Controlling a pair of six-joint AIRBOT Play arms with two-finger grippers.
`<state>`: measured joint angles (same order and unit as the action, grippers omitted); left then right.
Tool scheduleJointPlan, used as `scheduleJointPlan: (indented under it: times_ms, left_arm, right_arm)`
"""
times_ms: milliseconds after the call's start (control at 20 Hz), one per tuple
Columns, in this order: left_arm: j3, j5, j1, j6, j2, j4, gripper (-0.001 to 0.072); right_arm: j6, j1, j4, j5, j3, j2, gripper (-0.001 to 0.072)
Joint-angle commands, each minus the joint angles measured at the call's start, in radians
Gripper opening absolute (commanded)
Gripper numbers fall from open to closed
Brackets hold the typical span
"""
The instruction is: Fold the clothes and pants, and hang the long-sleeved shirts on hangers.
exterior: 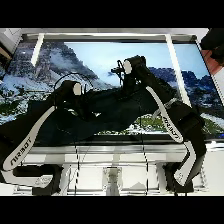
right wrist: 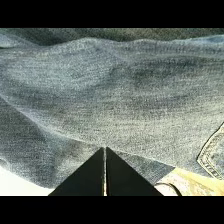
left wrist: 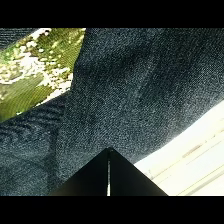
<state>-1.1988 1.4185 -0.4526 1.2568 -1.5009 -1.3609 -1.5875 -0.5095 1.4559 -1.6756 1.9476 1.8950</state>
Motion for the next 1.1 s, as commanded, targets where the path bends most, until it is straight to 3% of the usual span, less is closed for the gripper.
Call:
scheduleJointPlan:
  times_ms: [0, 250, 550, 600, 700, 750, 900, 1050]
  left_arm:
    - [0.0, 0.0, -0.001, 0.0, 0.0, 0.0, 0.003]
    - [0.0, 0.0, -0.001, 0.0, -0.001, 0.0, 0.003]
    - [0.0, 0.0, -0.001, -0.015, -0.001, 0.0, 0.003]
    - [0.0, 0.0, -0.001, -0.015, -0.001, 0.0, 0.003]
    - [0.0, 0.0, -0.001, -0.015, -0.001, 0.0, 0.003]
    - [0.0, 0.0, -0.001, -0.015, -0.002, 0.0, 0.003]
    - [0.0, -0.071, 0.0, -0.014, -0.002, -0.001, 0.003]
    - [0.0, -0.053, 0.002, -0.015, -0.002, -0.013, 0.003]
  right_arm:
    - [0.01, 0.004, 0.012, -0.003, 0.0, 0.0, 0.0027]
    - [0.078, 0.049, 0.063, 0.038, 0.01, -0.024, 0.0026]
    - [0.081, 0.261, 0.079, 0.101, 0.02, -0.04, 0.0027]
    - [0.08, 0.293, 0.079, 0.139, 0.02, -0.04, 0.0081]
    - [0.08, 0.342, 0.079, 0.227, 0.019, -0.037, 0.051]
    - [0.081, 0.359, 0.084, 0.269, 0.02, -0.031, 0.0608]
    - [0.078, 0.381, 0.108, 0.335, 0.023, 0.02, 0.0606]
    - [0.055, 0.381, 0.185, 0.356, 0.023, 0.093, 0.0603]
